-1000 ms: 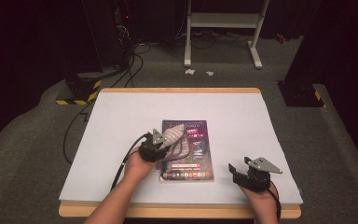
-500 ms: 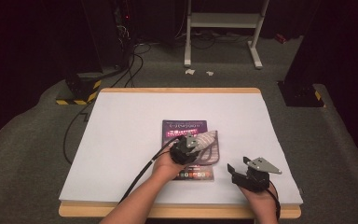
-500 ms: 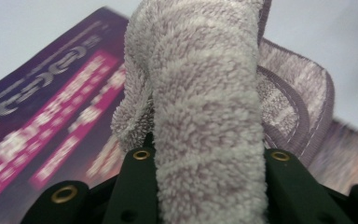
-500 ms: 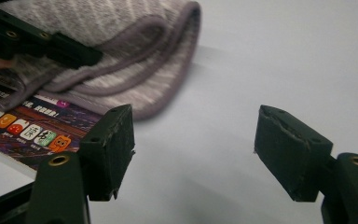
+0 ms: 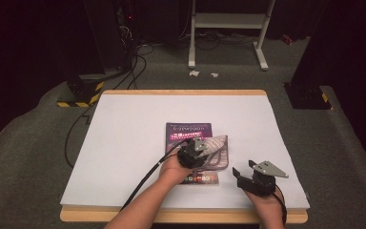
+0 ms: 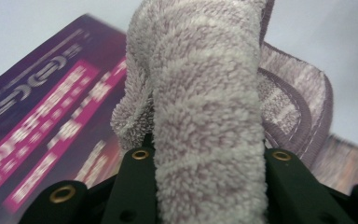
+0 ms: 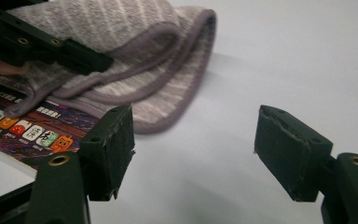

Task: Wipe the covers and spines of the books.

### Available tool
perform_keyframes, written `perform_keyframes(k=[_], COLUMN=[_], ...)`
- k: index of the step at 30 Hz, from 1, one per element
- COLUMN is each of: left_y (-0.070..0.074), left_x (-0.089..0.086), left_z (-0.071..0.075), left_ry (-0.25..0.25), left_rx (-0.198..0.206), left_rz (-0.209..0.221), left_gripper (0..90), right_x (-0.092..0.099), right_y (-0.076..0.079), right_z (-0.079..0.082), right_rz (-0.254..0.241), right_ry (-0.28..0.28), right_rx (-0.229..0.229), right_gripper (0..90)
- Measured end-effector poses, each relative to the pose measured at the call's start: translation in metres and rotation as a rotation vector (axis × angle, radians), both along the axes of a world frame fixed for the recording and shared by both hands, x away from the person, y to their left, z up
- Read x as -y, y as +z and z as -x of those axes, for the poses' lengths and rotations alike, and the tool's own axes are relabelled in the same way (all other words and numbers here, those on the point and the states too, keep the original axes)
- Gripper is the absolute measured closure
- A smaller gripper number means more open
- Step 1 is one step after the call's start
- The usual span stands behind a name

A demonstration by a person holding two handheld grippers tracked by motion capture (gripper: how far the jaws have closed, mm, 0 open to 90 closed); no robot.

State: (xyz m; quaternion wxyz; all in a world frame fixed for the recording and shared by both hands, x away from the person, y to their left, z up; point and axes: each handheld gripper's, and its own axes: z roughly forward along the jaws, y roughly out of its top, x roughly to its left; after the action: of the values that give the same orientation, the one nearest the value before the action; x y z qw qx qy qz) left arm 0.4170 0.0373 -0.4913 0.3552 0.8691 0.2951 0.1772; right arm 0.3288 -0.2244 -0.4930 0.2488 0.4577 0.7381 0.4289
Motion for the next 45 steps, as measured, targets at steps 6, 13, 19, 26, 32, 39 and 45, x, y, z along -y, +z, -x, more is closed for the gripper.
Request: perform_keyframes(k=[6, 13, 19, 26, 32, 39, 45], left_y=[-0.002, -0.002, -0.001, 0.005, 0.013, 0.029, 0.038], left_x=[-0.043, -0.086, -0.106, -0.114, -0.116, -0.114, -0.105], left_z=[-0.004, -0.007, -0.007, -0.008, -0.011, -0.024, -0.042], left_ry=[0.069, 0.138, 0.165, 0.19, 0.202, 0.221, 0.246], left_rx=[0.004, 0.014, 0.031, 0.04, 0.023, 0.036, 0.056], left_rz=[0.011, 0.016, 0.015, 0.057, 0.133, 0.171, 0.147], left_gripper=[68.2, 68.6, 69.3, 70.8, 70.8, 70.8, 70.7], right_x=[0.0, -0.001, 0.001, 0.001, 0.001, 0.001, 0.001], right_y=[0.0, -0.001, -0.001, -0.001, -0.001, 0.0, 0.001], right_z=[0.001, 0.0, 0.0, 0.0, 0.0, 0.0, 0.001], right_rz=[0.005, 0.009, 0.006, 0.006, 0.006, 0.001, -0.004], right_ry=[-0.003, -0.006, -0.011, -0.012, -0.009, -0.008, -0.009], right_rx=[0.0, -0.003, -0.006, -0.004, -0.002, -0.002, 0.0], right_gripper=[28.6, 28.6, 28.7, 28.7, 28.8, 29.0, 29.1])
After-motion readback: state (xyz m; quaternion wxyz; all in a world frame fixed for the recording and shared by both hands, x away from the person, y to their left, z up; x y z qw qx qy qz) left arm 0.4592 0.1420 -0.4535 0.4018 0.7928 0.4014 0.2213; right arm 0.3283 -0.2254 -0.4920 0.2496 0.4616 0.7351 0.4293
